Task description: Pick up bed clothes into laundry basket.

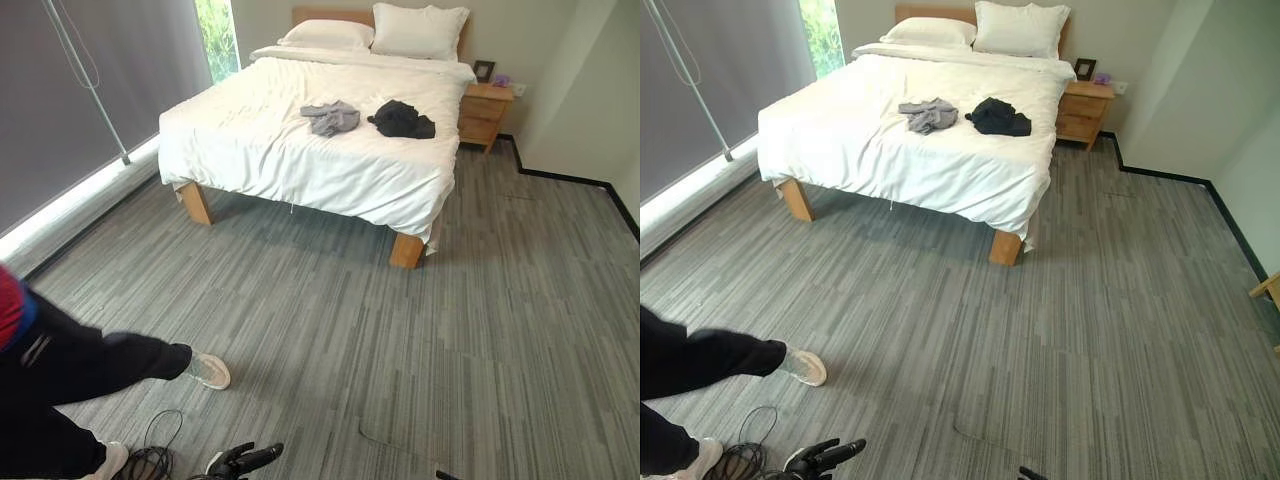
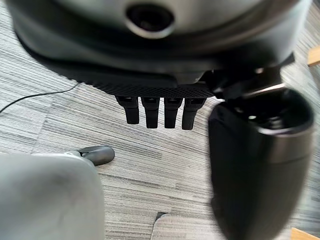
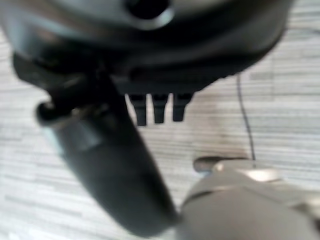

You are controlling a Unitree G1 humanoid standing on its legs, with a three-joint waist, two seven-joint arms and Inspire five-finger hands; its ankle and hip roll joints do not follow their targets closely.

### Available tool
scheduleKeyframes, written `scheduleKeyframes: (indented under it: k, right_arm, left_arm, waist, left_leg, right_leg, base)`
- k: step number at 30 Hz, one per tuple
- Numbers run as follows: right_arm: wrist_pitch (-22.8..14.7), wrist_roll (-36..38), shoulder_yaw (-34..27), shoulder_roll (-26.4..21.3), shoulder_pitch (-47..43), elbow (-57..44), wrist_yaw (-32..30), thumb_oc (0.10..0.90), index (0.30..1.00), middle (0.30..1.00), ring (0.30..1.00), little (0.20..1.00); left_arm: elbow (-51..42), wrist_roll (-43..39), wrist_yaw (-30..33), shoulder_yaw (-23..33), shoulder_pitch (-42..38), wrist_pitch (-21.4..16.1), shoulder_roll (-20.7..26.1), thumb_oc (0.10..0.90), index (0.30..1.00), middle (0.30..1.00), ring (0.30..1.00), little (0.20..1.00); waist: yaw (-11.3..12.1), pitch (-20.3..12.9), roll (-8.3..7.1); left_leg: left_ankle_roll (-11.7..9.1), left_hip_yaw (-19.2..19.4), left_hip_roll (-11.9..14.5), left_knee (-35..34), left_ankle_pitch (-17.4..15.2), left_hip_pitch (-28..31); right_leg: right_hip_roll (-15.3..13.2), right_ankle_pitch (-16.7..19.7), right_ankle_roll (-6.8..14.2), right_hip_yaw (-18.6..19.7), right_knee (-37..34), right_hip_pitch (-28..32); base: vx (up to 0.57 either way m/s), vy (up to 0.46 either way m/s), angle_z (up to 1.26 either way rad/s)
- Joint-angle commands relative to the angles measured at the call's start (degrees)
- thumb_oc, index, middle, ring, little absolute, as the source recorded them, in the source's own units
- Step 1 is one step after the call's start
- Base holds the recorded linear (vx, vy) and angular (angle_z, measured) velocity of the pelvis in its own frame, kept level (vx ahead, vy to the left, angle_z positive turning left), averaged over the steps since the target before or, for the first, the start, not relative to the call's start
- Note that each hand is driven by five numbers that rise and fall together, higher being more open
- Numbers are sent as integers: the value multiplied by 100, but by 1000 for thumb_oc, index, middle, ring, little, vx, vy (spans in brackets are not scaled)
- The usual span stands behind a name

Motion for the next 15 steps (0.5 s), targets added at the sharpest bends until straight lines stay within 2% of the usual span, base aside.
scheduleKeyframes:
  k: [1, 5, 6, 7, 9, 10, 11, 12, 13, 15]
  right_arm:
    - [-69, -119, 69, -154, -194, 123, 66, 800, 900, 900, 900, 900]
    - [-98, 30, -89, -251, -189, 163, 84, 800, 900, 900, 900, 900]
    - [-194, 339, -376, -518, -282, -58, 60, 800, 900, 900, 900, 900]
    - [-194, 339, -377, -517, -284, -58, 60, 800, 900, 900, 900, 900]
    - [-259, 716, -660, -743, -436, -327, 23, 800, 900, 900, 900, 900]
    - [-369, 986, -894, -1003, -561, -906, -62, 800, 900, 900, 900, 900]
    - [-362, 983, -897, -998, -553, -920, -69, 800, 900, 900, 900, 900]
    - [-493, 975, -1100, -1168, -567, -1676, -237, 800, 900, 900, 900, 900]
    - [-485, 969, -1104, -1162, -557, -1694, -247, 800, 900, 900, 900, 900]
    - [-613, 1023, -1330, -1267, -455, -2811, -386, 800, 900, 900, 900, 900]
  left_arm:
    - [127, 210, 70, 67, -255, -167, -17, 800, 900, 900, 900, 900]
    - [-48, 198, 92, -9, -370, -254, 116, 800, 900, 900, 900, 900]
    - [-441, 79, 145, -20, -665, -336, 450, 800, 900, 900, 900, 900]
    - [-442, 78, 145, -21, -667, -334, 450, 800, 900, 900, 900, 900]
    - [-879, -28, 236, -46, -959, -413, 788, 800, 900, 900, 900, 900]
    - [-1681, -282, 255, -53, -1144, -486, 1145, 800, 900, 900, 900, 900]
    - [-1695, -284, 256, -54, -1136, -476, 1149, 800, 900, 900, 900, 900]
    - [-2446, -548, 304, 21, -1255, -552, 1391, 800, 900, 900, 900, 900]
    - [-2458, -549, 306, 19, -1250, -543, 1394, 800, 900, 900, 900, 900]
    - [-3370, -692, 383, 112, -1284, -593, 1605, 800, 900, 900, 900, 900]
  waist:
    - [79, 71, -71]
    - [39, 27, -54]
    - [-41, 7, -27]
    - [-38, 13, -27]
    - [-87, 9, -16]
    - [-104, 26, -13]
    - [-102, 31, -15]
    - [-114, 51, -17]
    - [-112, 54, -19]
    - [-131, 69, -27]
  left_leg:
    - [-328, 52, 279, -101, -382, 209]
    - [-323, 88, 263, -154, -402, 264]
    - [-329, 142, 263, -205, -408, 309]
    - [-329, 144, 263, -204, -410, 313]
    - [-337, 166, 265, -221, -411, 323]
    - [-337, 184, 255, -229, -413, 337]
    - [-337, 185, 255, -228, -416, 343]
    - [-333, 186, 250, -227, -412, 334]
    - [-333, 186, 249, -225, -414, 337]
    - [-324, 190, 241, -225, -414, 330]
  right_leg:
    - [-476, 128, 497, -73, -625, 295]
    - [-490, 141, 528, -52, -654, 308]
    - [-493, 162, 555, 5, -650, 283]
    - [-493, 161, 555, 7, -649, 285]
    - [-490, 173, 572, 30, -645, 266]
    - [-494, 197, 592, 44, -640, 255]
    - [-495, 194, 592, 45, -638, 261]
    - [-503, 207, 618, 41, -627, 249]
    - [-503, 205, 619, 41, -625, 251]
    - [-519, 219, 638, 48, -611, 235]
  base:
    - [0, 0, 0]
    - [52, 42, 0]
    - [40, 50, -5]
    - [32, 53, -9]
    - [10, 35, -9]
    - [9, 32, -3]
    - [-4, 33, -3]
    - [0, 0, 0]
    - [-12, 20, -3]
    - [-1, 10, -3]
